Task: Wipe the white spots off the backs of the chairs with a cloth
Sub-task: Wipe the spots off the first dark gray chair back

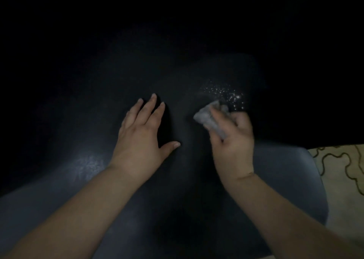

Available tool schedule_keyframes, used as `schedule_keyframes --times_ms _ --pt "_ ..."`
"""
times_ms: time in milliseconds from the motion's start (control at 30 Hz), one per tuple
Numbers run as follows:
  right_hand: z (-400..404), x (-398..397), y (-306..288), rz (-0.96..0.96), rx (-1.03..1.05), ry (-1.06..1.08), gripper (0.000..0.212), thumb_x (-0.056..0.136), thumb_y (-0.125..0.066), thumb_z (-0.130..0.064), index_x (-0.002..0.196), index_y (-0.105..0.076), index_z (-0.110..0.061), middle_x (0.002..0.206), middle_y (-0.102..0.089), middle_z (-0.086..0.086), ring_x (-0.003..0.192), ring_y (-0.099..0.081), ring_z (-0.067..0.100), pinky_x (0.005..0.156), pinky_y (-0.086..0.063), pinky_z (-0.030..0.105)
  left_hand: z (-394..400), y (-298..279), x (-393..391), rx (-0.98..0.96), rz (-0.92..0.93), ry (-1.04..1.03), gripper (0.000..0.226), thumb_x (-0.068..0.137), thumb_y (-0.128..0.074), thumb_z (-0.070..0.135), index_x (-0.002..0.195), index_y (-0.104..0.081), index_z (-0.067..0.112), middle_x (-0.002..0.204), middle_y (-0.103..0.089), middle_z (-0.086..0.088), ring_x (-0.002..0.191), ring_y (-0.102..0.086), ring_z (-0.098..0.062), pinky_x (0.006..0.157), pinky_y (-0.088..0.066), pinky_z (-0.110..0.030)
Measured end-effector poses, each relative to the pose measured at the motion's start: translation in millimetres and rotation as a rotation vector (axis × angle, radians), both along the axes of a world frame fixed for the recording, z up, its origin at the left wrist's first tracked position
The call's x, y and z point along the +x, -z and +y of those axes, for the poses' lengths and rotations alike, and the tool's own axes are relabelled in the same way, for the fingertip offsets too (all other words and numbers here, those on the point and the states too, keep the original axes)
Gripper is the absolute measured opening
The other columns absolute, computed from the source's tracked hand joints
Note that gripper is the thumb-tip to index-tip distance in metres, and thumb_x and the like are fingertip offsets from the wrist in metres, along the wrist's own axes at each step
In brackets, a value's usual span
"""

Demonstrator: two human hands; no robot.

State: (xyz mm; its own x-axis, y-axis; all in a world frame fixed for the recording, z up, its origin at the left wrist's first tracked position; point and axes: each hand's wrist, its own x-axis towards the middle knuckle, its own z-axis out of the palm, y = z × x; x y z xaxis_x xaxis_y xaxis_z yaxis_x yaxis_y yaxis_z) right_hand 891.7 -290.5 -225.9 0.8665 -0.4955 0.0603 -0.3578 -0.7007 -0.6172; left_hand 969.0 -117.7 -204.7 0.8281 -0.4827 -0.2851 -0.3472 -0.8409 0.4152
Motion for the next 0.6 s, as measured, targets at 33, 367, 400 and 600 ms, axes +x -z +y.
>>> schedule_keyframes --times_ms 33,367,400,600 --pt "8 -1 0 0.002 0.0 -0.075 0.039 0.085 -0.063 -0.01 0.123 -0.064 -0.022 0.11 -0.056 0.019 0.098 -0.054 0.033 0.083 -0.04 0.028 -2 0 1 -0.004 -0.001 0.0 0.094 0.075 -0.064 0.059 0.151 -0.02 0.026 0.159 -0.004 0.012 0.144 0.003 -0.011 0.119 -0.009 -0.038" --pt "-26 23 4 -0.089 -0.019 0.001 0.041 0.087 -0.064 -0.005 0.127 -0.061 -0.015 0.106 -0.047 0.006 0.101 -0.054 0.025 0.091 -0.049 0.039 -15 1 11 -0.012 -0.006 0.022 0.097 0.074 -0.065 0.059 0.152 -0.019 0.024 0.16 -0.005 0.012 0.145 0.002 -0.011 0.119 -0.008 -0.036" --pt "-18 11 1 -0.098 0.023 -0.013 0.041 0.086 -0.064 -0.005 0.126 -0.062 -0.014 0.105 -0.05 0.007 0.099 -0.055 0.024 0.089 -0.049 0.035 -16 1 12 -0.015 -0.005 0.026 0.097 0.074 -0.065 0.059 0.152 -0.019 0.023 0.159 -0.005 0.011 0.145 0.002 -0.012 0.119 -0.009 -0.037" --pt "-27 58 3 -0.06 0.051 -0.151 0.034 0.086 -0.065 -0.009 0.12 -0.066 -0.013 0.1 -0.051 0.012 0.093 -0.053 0.025 0.086 -0.045 0.03 -30 2 19 -0.036 -0.013 0.031 0.098 0.073 -0.064 0.06 0.151 -0.021 0.021 0.16 -0.008 0.01 0.145 0.0 -0.013 0.119 -0.013 -0.04"
